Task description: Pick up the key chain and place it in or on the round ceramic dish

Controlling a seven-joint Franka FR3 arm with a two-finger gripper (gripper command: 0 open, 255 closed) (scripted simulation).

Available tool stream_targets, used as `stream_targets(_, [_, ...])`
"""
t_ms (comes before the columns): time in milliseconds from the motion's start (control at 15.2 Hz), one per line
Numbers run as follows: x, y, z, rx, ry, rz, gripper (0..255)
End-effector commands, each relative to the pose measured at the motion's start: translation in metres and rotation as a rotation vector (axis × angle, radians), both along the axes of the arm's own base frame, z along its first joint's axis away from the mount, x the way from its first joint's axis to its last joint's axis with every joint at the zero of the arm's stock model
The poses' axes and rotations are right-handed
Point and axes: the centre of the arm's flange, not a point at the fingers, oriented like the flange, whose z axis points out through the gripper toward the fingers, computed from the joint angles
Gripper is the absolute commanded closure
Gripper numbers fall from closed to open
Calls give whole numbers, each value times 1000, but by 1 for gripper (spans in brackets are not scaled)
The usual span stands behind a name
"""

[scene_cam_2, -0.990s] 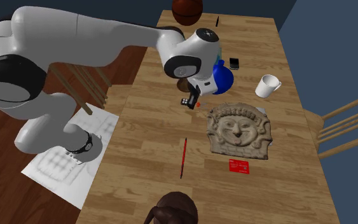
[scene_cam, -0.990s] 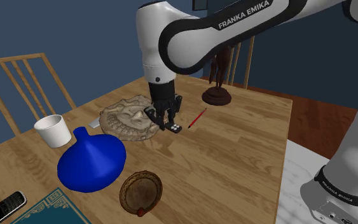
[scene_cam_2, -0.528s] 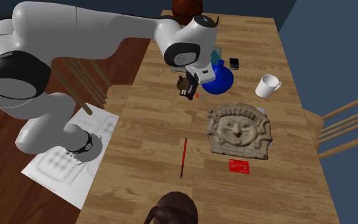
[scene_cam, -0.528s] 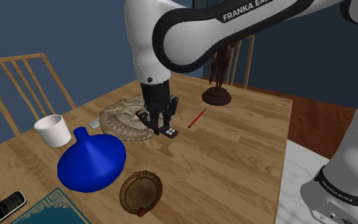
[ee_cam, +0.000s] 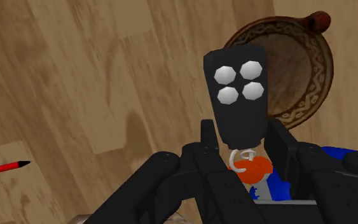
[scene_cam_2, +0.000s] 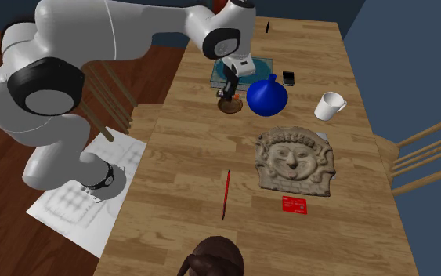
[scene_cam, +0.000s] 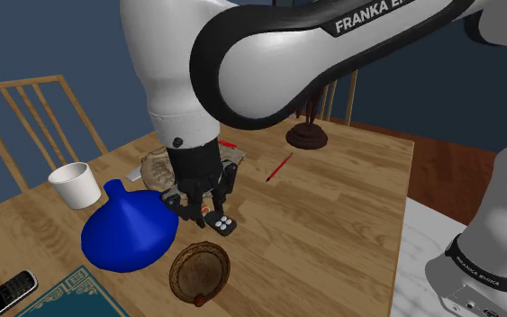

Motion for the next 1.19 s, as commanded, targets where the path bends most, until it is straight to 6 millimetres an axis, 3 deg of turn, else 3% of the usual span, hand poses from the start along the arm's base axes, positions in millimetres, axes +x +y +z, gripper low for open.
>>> stream_targets(0, [-13, 20, 0, 0, 0, -2, 255])
stream_targets(132, [-31, 47, 1, 0, 0, -2, 255])
stream_targets(1122, [-31, 46, -75, 0, 0, -2, 255])
